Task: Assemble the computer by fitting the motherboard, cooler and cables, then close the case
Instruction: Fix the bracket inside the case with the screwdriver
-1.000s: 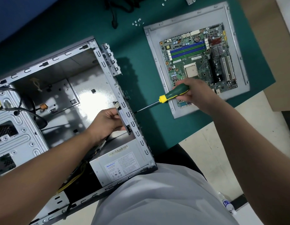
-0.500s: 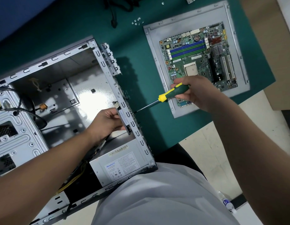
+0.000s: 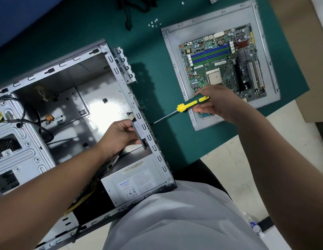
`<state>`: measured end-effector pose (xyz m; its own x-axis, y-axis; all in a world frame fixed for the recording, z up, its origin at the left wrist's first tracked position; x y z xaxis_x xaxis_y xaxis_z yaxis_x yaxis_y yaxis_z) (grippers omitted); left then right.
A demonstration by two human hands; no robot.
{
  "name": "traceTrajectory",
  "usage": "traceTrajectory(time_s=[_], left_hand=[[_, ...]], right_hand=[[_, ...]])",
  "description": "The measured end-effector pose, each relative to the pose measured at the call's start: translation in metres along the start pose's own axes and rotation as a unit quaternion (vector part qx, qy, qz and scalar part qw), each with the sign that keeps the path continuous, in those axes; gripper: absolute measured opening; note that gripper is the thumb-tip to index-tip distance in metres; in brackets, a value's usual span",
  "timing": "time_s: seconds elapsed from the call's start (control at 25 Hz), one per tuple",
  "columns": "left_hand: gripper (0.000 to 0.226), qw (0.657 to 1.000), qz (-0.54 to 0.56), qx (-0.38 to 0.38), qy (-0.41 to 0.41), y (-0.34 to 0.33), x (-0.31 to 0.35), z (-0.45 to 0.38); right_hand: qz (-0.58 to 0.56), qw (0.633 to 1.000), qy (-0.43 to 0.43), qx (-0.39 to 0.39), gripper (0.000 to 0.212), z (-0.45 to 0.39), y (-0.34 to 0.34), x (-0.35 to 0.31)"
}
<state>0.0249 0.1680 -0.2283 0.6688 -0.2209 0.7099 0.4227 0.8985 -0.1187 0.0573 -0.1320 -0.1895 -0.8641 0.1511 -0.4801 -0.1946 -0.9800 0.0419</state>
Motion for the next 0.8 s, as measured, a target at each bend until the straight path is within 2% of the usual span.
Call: traceTrajectory(time_s=[0.28,0.4,0.52,0.6,0.68,0.72,0.8], left_hand=[[0.038,1.0,-0.011,0.0,-0.001,0.001,0.0,-0.001],[0.034,1.0,-0.012,-0.003,-0.007,0.001,0.0,-0.001],[0.03,1.0,-0.009,-0.005,-0.012,0.001,0.001,-0.002],[0.032,1.0,-0.005,-0.009,-0.011,0.0,0.001,-0.003],[0.028,1.0,-0.002,-0.01,-0.009,0.001,-0.002,-0.003],[0.024,1.0,-0.002,-0.01,-0.008,0.001,-0.003,-0.004],[0.015,1.0,-0.003,-0.009,-0.008,0.003,-0.007,-0.006]], right_hand=[[0.006,1.0,0.012,-0.007,0.037,0.0,0.001,0.001],[-0.008,0.999,0.038,0.029,0.026,0.006,0.012,-0.002],[-0.073,0.99,0.095,0.076,0.015,0.011,0.019,-0.01],[-0.132,0.982,0.124,0.057,0.018,0.01,-0.003,-0.004],[-0.145,0.978,0.15,0.031,0.021,0.007,-0.034,0.009],[-0.103,0.98,0.168,0.033,0.022,0.005,-0.046,0.014],[0.093,0.967,0.227,0.064,0.028,0.002,-0.058,0.015]])
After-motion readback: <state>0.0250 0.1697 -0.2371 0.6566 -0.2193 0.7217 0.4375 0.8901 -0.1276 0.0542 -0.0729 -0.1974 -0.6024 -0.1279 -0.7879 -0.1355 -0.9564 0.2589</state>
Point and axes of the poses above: each hand's wrist, its own z-axis away from the middle knuckle, its own y-axis out of the back of the hand, x = y × z, the point moved 10 cm from there along -z, towards the middle knuckle, and after that the axes turned 8 degrees about -z, right-handed, at the moved point
